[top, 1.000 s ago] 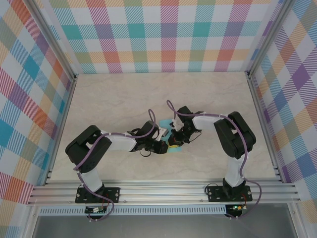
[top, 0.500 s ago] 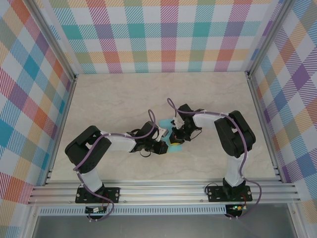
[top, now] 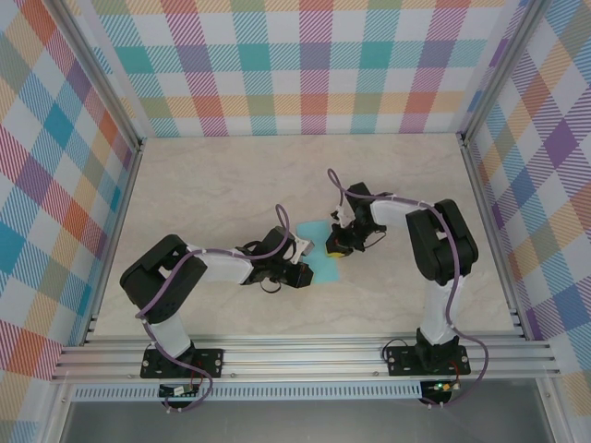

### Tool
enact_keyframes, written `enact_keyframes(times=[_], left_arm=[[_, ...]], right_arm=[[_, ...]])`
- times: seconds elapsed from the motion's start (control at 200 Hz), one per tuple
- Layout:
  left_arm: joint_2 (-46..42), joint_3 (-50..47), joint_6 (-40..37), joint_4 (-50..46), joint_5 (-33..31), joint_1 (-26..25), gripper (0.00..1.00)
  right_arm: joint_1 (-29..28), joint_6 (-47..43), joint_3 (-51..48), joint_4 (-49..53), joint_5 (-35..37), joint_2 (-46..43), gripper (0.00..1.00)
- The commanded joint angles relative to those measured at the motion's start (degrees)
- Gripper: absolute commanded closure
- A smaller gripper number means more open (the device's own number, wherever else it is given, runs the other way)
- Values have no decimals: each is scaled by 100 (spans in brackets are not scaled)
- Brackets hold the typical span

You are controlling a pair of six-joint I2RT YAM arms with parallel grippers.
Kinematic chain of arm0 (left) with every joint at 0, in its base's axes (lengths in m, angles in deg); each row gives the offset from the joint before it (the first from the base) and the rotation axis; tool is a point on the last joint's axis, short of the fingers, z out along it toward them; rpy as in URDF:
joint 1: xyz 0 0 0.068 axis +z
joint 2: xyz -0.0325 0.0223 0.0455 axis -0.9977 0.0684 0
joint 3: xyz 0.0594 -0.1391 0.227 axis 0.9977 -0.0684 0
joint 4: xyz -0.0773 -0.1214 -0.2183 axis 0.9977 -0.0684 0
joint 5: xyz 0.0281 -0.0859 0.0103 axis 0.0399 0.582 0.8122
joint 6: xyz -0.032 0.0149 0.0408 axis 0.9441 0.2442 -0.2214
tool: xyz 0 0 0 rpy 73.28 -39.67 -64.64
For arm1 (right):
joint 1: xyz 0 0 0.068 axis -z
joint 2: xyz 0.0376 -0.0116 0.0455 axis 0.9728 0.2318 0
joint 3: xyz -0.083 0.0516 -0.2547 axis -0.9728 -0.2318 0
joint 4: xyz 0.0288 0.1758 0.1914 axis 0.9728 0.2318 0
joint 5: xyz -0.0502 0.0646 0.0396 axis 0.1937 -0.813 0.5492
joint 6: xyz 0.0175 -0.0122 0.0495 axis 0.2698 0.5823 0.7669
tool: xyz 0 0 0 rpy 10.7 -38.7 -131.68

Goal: Fold a paper plane with a square sheet of paper (fold left side to right side)
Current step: Fold the triangle a second time at the center of the table.

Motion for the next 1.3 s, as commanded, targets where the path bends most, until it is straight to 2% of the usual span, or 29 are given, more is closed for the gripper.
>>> enact_keyframes(times=[0.0, 0.405, 0.575, 0.68, 0.955, 1.115, 1.3], left_arm=[[65, -319, -39, -791, -312, -38, 94], [-134, -304, -97, -964, -338, -37, 89], [-113, -218, -100, -962, -349, -43, 89], [-68, -182, -87, -911, -339, -42, 89], [-99, -202, -66, -892, -365, -37, 89], [-93, -180, -102, -967, -367, -37, 89], [-212, -196, -152, -1123, -333, -42, 87]], right_arm=[[214, -315, 181, 46, 495, 152, 97], [229, -370, 118, 16, 322, 222, 97], [268, -431, 237, 84, 226, -321, 96], [258, -422, 235, 171, -137, -585, 95], [-261, 28, -387, -345, -514, -631, 95], [-441, 101, -254, -377, -359, -282, 95], [-444, 106, 71, -4, 175, 89, 96]])
